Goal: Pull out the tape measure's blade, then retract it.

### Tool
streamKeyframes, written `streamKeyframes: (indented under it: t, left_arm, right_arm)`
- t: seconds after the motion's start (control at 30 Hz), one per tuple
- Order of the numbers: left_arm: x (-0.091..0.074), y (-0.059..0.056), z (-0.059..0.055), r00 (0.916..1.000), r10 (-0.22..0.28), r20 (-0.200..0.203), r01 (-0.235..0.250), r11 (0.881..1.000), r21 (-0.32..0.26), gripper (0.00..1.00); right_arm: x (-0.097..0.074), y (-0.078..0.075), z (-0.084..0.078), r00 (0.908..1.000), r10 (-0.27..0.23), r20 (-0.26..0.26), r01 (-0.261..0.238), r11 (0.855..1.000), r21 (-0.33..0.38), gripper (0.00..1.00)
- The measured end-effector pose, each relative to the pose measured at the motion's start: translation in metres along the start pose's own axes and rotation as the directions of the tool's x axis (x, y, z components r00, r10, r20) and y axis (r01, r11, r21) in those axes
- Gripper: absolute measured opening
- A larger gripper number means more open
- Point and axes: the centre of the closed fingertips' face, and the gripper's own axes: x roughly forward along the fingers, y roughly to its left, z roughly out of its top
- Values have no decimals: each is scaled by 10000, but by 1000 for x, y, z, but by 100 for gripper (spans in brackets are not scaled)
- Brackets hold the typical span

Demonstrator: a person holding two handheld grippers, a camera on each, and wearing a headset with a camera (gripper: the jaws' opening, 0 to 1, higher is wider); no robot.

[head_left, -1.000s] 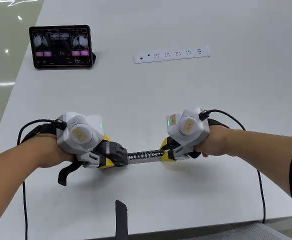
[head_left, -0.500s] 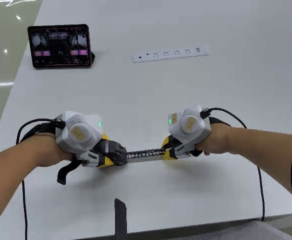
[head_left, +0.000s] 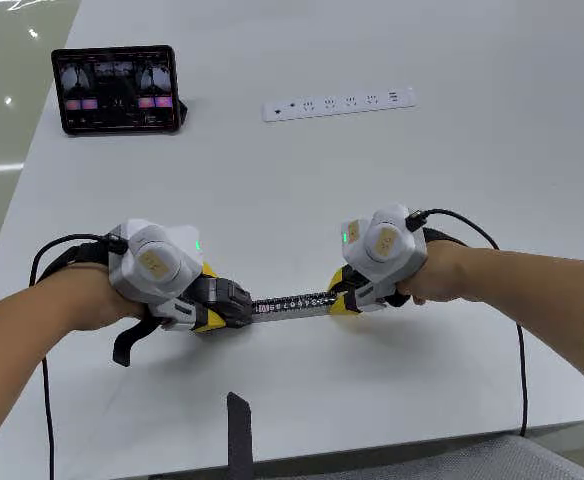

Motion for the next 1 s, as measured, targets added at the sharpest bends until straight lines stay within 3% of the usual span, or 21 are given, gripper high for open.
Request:
streamKeyframes:
  t: [1.0]
  left_arm:
    - [0, 0, 0, 10000, 36, 19, -36, 10000, -10, 31]
  right_arm:
    - [-10, -1, -14, 9999, -38, -127, 39, 10000, 81, 9]
